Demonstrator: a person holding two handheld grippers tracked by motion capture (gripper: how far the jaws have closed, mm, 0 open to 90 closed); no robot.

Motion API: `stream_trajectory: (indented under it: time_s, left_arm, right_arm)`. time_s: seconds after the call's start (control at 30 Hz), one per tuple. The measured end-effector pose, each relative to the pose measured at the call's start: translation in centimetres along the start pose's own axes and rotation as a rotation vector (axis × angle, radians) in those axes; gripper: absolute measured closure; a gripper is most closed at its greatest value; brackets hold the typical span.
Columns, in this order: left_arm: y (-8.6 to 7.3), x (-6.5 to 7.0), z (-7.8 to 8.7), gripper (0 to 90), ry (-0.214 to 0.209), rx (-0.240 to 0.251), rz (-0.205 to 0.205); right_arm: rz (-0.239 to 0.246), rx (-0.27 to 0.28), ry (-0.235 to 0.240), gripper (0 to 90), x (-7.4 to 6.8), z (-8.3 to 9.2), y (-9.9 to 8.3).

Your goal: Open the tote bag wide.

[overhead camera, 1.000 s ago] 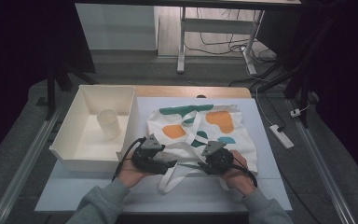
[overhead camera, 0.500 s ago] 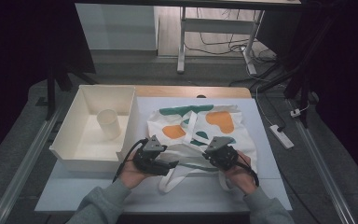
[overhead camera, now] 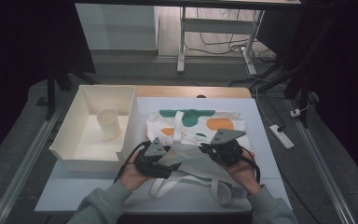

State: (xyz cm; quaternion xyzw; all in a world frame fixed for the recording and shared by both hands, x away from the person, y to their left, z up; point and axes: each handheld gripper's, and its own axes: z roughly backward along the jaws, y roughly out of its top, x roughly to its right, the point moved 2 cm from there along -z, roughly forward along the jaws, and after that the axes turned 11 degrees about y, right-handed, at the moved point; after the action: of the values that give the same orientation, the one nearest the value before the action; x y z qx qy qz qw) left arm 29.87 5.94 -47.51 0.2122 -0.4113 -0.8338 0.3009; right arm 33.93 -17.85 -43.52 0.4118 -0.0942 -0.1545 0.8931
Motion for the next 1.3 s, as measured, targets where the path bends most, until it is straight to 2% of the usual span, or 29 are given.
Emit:
stream_trajectory:
  time_s: [0.13,0.3,0.43,0.6,0.8,1.07,1.3]
  left_arm:
    - [0.1,0.6,-0.1,30.2,-0.014,-0.002,-0.023]
    - [0.2,1.6,-0.4,30.4,-0.024,0.0,-0.067]
    - [0.1,1.9,-1.3,30.0,-0.027,-0.028,-0.096]
    - [0.2,2.4,-3.0,30.0,-0.042,-0.066,-0.131]
    - [0.0,2.7,-4.6,29.9,-0.056,-0.112,-0.151]
    - [-0.2,2.6,-5.1,29.3,-0.058,-0.131,-0.166]
    - [-0.1,3.0,-5.2,29.7,-0.062,-0.129,-0.182]
  right_arm:
    - [-0.038,0.057,-0.007,86.0,1.1,0.5,0.1]
    - [-0.081,0.068,-0.011,86.0,2.8,-0.1,-0.4]
    - [-0.104,0.081,-0.004,86.0,3.6,-0.3,-0.7]
    - [-0.111,0.084,-0.005,86.0,3.9,-0.4,-0.8]
    - [-0.118,0.081,0.0,86.0,4.2,-0.6,-1.1]
    - [-0.126,0.079,0.003,85.9,4.3,-0.7,-1.2]
    - [-0.128,0.08,0.0,85.8,4.4,-0.6,-1.3]
